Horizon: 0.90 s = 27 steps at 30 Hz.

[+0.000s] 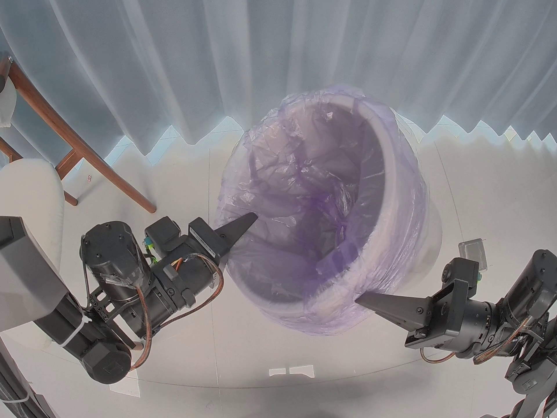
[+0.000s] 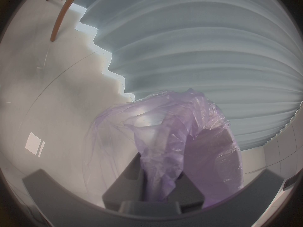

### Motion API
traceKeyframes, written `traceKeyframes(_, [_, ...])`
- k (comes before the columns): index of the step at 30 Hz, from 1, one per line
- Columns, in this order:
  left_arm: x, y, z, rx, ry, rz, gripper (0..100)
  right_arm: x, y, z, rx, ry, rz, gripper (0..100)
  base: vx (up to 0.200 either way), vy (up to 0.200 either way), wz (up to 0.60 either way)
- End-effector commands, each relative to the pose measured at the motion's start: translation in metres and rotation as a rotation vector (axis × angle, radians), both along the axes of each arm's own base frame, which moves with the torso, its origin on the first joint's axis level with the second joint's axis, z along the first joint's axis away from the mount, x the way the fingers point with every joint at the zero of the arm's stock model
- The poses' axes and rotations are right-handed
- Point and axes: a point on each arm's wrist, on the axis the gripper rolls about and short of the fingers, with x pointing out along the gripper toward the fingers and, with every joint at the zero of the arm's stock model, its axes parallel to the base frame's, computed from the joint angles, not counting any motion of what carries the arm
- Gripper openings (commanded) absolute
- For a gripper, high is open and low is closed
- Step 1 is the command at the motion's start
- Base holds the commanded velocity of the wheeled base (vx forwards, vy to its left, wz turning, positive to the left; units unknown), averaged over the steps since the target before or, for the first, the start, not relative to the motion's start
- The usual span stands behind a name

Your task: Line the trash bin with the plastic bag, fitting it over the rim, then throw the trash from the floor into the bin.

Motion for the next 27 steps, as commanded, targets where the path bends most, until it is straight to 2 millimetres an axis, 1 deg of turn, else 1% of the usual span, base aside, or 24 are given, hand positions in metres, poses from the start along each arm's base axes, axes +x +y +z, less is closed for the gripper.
traceKeyframes(1, [0.001,0.003,0.003,-0.008,-0.01,0.011,0,0.001,0.001,0.0,0.006,-0.007,0.0,0,0.0,0.0,0.0])
traceKeyframes(5, [0.001,0.016,0.016,-0.028,-0.044,0.031,0,0.003,-0.001,0.001,0.008,-0.01,-0.01,0,0.0,0.0,0.0])
traceKeyframes(10, [0.005,0.027,0.02,-0.029,-0.056,0.05,0,0.008,-0.006,0.001,0.008,-0.01,-0.042,0,0.0,0.0,0.0])
traceKeyframes(15, [0.003,0.027,0.017,-0.013,-0.028,0.039,0,0.011,-0.005,-0.003,-0.006,-0.003,-0.049,0,0.0,0.0,0.0])
traceKeyframes(16, [0.001,0.027,0.018,-0.008,-0.023,0.039,0,0.015,-0.007,-0.005,-0.011,0.002,-0.068,0,0.0,0.0,0.0])
traceKeyframes(23, [0.0,0.028,0.02,-0.007,-0.021,0.034,0,0.021,-0.007,-0.011,-0.03,0.02,-0.083,0,0.0,0.0,0.0])
traceKeyframes(24, [-0.001,0.03,0.022,-0.007,-0.021,0.025,0,0.025,-0.009,-0.013,-0.033,0.027,-0.1,0,0.0,0.0,0.0])
traceKeyframes(27, [-0.003,0.031,0.025,-0.006,-0.019,0.019,0,0.027,-0.011,-0.014,-0.035,0.029,-0.11,0,0.0,0.0,0.0])
